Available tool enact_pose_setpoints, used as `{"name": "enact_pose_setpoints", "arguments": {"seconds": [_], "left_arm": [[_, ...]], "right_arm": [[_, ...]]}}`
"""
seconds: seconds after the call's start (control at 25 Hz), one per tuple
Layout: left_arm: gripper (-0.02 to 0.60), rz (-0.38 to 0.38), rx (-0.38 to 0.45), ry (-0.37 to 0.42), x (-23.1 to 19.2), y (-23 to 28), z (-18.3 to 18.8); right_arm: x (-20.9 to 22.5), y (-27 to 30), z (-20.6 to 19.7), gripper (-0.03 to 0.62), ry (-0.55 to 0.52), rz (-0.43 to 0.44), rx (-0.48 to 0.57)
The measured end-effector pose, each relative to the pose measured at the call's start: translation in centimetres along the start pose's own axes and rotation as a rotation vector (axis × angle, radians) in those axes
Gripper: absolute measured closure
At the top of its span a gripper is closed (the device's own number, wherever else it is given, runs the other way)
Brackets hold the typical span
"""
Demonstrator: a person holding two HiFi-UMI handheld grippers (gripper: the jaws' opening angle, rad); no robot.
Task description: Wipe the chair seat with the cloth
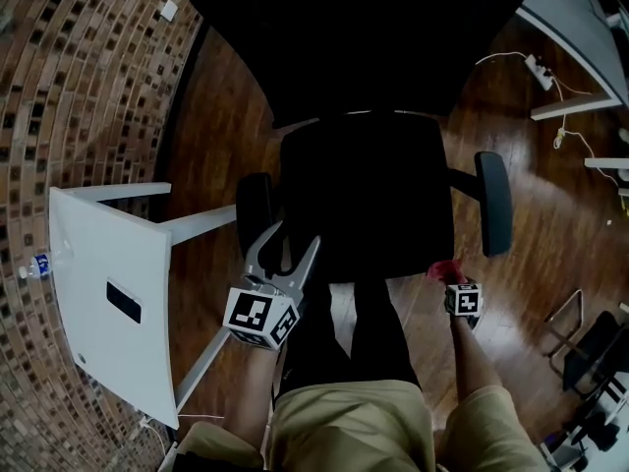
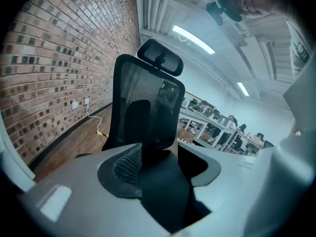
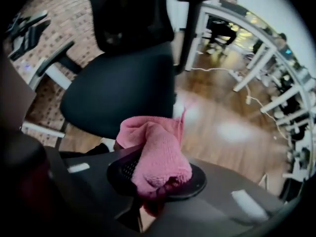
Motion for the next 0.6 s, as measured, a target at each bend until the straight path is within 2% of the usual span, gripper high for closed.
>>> {"name": "enact_pose_setpoints", "arguments": {"seconds": [0.08, 0.16, 0.28, 0.36, 0.44, 0.6], "left_arm": [[0.360, 0.001, -0.006, 0.008, 0.1, 0.1, 0.0], [0.360, 0.013, -0.010, 0.009, 0.2, 0.0, 0.0], [0.362, 0.031, -0.004, 0.006, 0.9, -0.2, 0.7], [0.362, 0.038, -0.002, 0.004, 1.8, -0.9, 2.0], [0.362, 0.042, 0.017, 0.009, 2.8, -1.8, 3.6], [0.363, 0.092, 0.146, 0.063, 4.6, -2.8, 8.9]], "right_arm": [[2.9, -0.9, 0.4, 0.528, 0.078, -0.033, 0.049], [3.4, -1.2, 1.3, 0.530, 0.107, 0.006, 0.106], [1.0, -2.1, 2.7, 0.528, 0.131, 0.092, 0.164], [-2.2, -3.5, 3.3, 0.528, 0.132, 0.189, 0.196], [-6.4, -6.2, 5.2, 0.528, 0.070, 0.324, 0.272], [-12.7, -14.5, 15.5, 0.528, -0.078, 0.551, 0.580]]}}
Point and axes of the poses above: the fingertips, and each gripper's own axes: y forward along the fingers, x to its right, z out of its top, the point moved 9 cm from there along -y, backward along the fingers, and after that the axes turned 1 degree about -z, right-handed, at the moved point
